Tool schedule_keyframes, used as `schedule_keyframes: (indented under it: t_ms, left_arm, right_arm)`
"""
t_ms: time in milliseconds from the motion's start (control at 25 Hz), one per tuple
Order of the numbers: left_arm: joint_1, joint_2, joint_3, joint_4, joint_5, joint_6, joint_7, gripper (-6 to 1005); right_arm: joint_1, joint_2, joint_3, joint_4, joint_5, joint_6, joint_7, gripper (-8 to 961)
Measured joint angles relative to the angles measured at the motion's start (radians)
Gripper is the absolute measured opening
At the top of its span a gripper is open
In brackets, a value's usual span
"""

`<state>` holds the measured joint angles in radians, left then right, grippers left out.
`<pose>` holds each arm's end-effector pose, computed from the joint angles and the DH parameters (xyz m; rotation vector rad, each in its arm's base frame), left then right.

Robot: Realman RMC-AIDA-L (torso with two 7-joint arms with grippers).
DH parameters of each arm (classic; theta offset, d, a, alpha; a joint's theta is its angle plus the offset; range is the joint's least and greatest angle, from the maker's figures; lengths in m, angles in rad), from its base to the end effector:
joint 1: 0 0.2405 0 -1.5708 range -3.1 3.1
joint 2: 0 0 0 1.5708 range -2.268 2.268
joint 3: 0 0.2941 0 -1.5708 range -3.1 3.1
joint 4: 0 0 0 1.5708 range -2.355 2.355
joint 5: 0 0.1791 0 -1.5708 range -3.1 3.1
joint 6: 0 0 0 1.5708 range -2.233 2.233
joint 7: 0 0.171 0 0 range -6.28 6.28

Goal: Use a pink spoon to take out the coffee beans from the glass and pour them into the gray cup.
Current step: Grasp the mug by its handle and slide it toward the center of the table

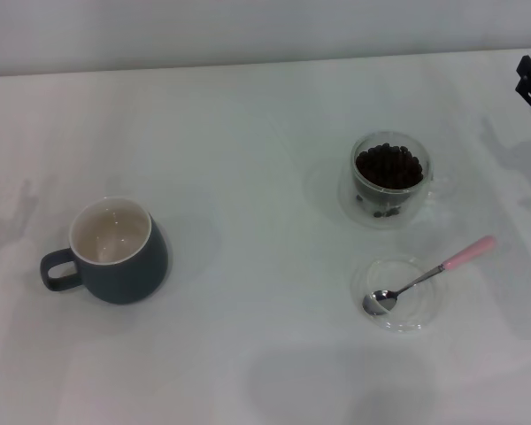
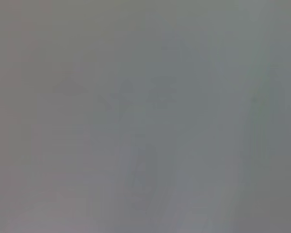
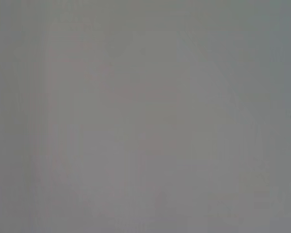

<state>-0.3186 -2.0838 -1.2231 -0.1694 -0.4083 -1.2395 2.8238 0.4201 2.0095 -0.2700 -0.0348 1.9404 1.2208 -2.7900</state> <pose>-0.3511 0.3228 -0.0077 -1.5617 -0.6182 -0.7974 0.3810 0.3477 0.0372 -1.5552 0.5661 0.6412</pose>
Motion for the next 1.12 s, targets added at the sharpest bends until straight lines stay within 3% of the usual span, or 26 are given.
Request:
schedule_keyframes:
  t_ms: [120, 800, 1120]
  left_arm:
    - [0.000, -0.002, -0.003, -0.002, -0.002, -0.005, 0.000, 873]
    - [0.023, -0.002, 0.002, 0.005, 0.000, -0.059, 0.000, 886]
    - [0.118, -0.004, 0.024, 0.006, 0.012, -0.129, -0.005, 886]
  right_arm:
    - [-0.005, 0.000, 0.000, 0.004, 0.000, 0.001, 0.006, 866]
    - [-0.007, 0.000, 0.000, 0.006, -0.002, -0.002, 0.007, 871]
    - [-0.010, 0.000, 0.000, 0.000, -0.001, -0.007, 0.007, 869]
